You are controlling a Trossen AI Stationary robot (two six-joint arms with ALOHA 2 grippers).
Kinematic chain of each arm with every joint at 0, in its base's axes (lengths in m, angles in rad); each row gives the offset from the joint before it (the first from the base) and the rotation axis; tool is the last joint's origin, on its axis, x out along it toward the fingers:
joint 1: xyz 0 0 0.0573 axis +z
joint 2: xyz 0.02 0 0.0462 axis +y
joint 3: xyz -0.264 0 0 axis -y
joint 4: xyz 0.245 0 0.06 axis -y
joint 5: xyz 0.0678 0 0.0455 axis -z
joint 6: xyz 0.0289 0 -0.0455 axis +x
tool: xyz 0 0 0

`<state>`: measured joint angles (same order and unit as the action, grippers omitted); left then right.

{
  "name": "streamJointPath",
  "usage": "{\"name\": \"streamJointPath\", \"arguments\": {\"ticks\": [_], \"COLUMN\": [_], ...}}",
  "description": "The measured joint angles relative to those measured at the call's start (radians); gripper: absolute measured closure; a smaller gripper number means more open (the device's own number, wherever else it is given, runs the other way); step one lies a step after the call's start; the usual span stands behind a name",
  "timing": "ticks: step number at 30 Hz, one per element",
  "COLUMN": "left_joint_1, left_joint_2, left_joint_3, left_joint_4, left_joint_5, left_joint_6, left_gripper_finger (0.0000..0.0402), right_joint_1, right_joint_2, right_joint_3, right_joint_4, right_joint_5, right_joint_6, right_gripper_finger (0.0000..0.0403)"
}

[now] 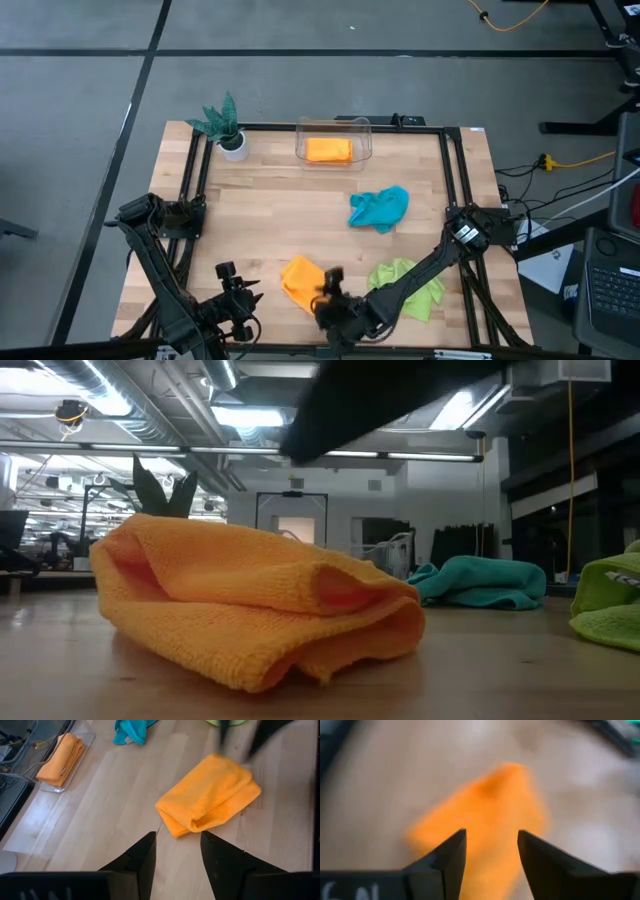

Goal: Fold microfiber towels
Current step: Fold the orange microfiber towel

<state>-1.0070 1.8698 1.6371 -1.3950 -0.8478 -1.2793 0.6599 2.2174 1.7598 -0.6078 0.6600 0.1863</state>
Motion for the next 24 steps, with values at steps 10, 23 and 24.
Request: {"name": "streamJointPath", "arguments": {"ticks": [10,23,24], "left_joint_1": [0.000,0.000,0.000], "left_joint_2": [0.000,0.000,0.000], "left_joint_3": [0.000,0.000,0.000], "left_joint_4": [0.002,0.002,0.002], "left_joint_5": [0.000,0.000,-0.001], "left_joint_6": [0.000,0.000,0.000], "left_gripper_finger": [0.0255,0.0255,0.0255], "right_joint_1": [-0.074,-0.082,-0.082], "right_joint_2": [0.001,0.001,0.001], "right_joint_3": [-0.162,-0.177,-0.186], "right_joint_4": [0.187,0.361,0.383], "right_joint_5": [-0.141,-0.234,-0.243], "right_joint_6": [0.125,0.075,0.074], "right_gripper_finger": [0.0229,0.0231,0.0231]}}
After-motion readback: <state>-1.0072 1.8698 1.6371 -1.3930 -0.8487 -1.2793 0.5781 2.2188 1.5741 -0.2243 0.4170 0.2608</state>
